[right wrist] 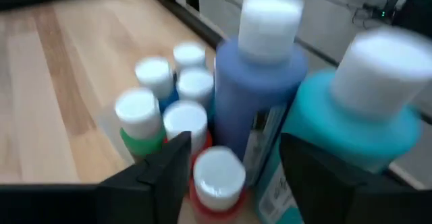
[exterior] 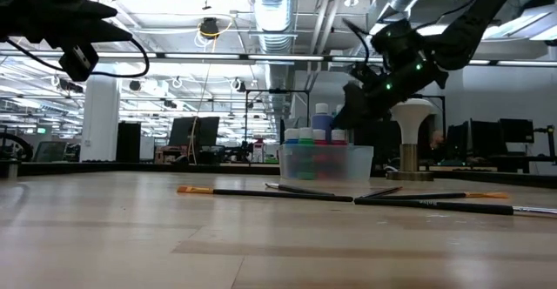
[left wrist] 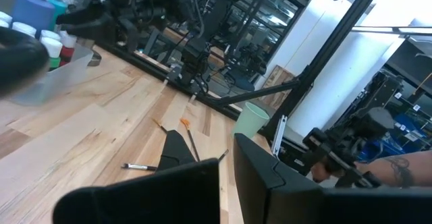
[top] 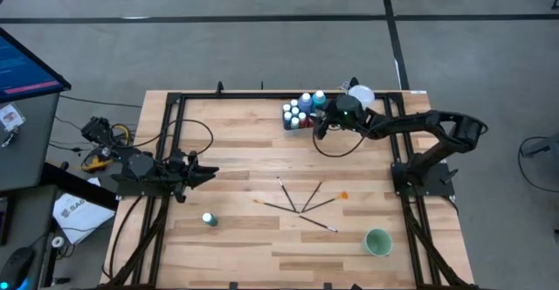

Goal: Pick & Place Paint Supplies
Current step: Put the red paint bottle into the transparent bin, then put the dark green paint bottle into the transparent bin

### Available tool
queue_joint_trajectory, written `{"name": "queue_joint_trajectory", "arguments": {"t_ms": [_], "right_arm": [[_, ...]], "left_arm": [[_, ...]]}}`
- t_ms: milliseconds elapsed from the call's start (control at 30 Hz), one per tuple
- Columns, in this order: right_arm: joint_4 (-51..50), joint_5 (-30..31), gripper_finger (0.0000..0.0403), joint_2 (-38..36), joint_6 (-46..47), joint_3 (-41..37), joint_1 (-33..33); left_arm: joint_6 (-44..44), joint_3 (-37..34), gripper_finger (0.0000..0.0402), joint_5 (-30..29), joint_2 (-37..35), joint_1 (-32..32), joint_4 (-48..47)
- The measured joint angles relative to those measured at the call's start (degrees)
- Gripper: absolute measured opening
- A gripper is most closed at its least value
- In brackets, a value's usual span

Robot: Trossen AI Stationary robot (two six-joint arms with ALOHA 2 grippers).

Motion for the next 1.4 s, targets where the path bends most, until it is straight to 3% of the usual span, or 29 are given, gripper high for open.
{"name": "queue_joint_trajectory", "arguments": {"t_ms": [200,467,700,1033,1400], "right_arm": [[-1.7,0.0,0.0269,-6.7,0.6,0.1,0.0],[-5.4,0.1,0.027,-19.5,1.1,0.1,0.9],[-5.7,0.1,0.027,-27.4,0.6,0.4,8.4],[-13.7,3.2,0.027,-22.3,0.4,10.3,24.6],[-13.6,3.0,0.027,-11.1,-6.9,20.6,32.7]], "left_arm": [[0.0,0.0,0.0002,0.0,0.0,0.0,0.0],[0.0,0.0,0.0002,0.0,0.0,0.0,0.0],[0.0,0.0,0.0002,0.0,0.0,0.0,0.0],[0.0,0.0,0.0002,0.0,0.0,0.0,0.0],[0.0,0.0,0.0002,0.0,0.0,0.0,0.0]]}}
